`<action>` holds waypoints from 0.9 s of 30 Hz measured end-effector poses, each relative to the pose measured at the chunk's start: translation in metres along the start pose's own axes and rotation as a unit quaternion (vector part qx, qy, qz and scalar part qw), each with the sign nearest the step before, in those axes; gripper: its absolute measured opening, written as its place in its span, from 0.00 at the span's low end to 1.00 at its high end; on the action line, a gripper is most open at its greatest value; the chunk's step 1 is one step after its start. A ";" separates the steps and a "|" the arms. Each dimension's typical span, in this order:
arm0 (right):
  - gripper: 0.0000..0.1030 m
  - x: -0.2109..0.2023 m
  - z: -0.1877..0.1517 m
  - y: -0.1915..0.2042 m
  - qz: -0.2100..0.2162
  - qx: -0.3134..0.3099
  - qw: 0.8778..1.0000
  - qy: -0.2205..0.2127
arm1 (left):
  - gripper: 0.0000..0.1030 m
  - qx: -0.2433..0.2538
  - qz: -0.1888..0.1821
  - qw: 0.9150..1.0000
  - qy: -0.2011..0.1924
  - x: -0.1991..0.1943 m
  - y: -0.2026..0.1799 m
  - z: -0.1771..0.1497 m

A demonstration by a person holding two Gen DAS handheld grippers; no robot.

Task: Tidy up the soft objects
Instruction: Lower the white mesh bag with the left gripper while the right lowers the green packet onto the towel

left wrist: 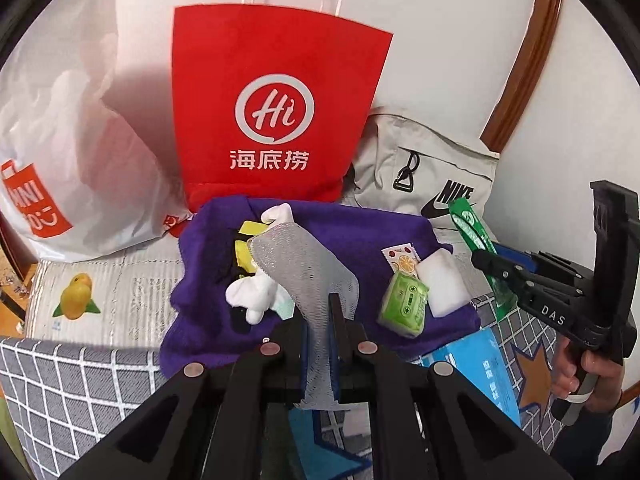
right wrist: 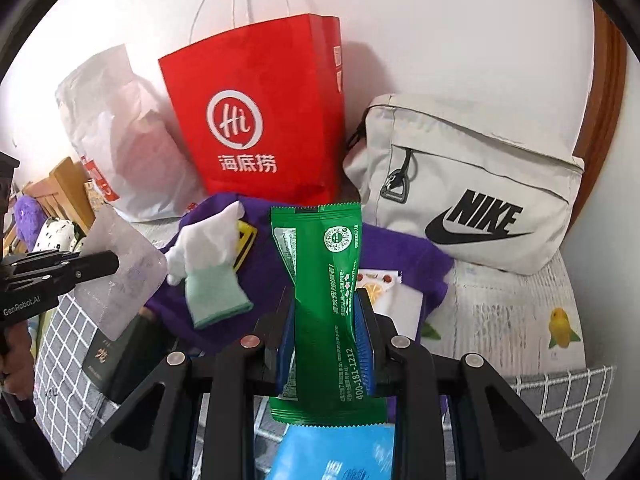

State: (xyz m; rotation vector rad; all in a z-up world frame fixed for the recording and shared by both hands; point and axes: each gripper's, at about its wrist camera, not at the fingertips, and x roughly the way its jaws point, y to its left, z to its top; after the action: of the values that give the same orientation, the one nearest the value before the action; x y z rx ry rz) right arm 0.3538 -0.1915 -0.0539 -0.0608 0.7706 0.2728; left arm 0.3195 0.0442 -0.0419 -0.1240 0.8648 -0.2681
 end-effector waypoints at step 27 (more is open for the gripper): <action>0.27 0.096 0.024 -0.012 0.012 -0.013 0.996 0.088 | 0.08 0.016 -0.044 0.997 0.069 0.099 -0.025 0.032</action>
State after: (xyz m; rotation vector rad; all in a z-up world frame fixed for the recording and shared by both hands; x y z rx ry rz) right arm 0.4389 -0.1780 -0.1035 -0.1012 0.9439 0.3027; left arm 0.4005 -0.0080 -0.0892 -0.1160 0.9934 -0.3764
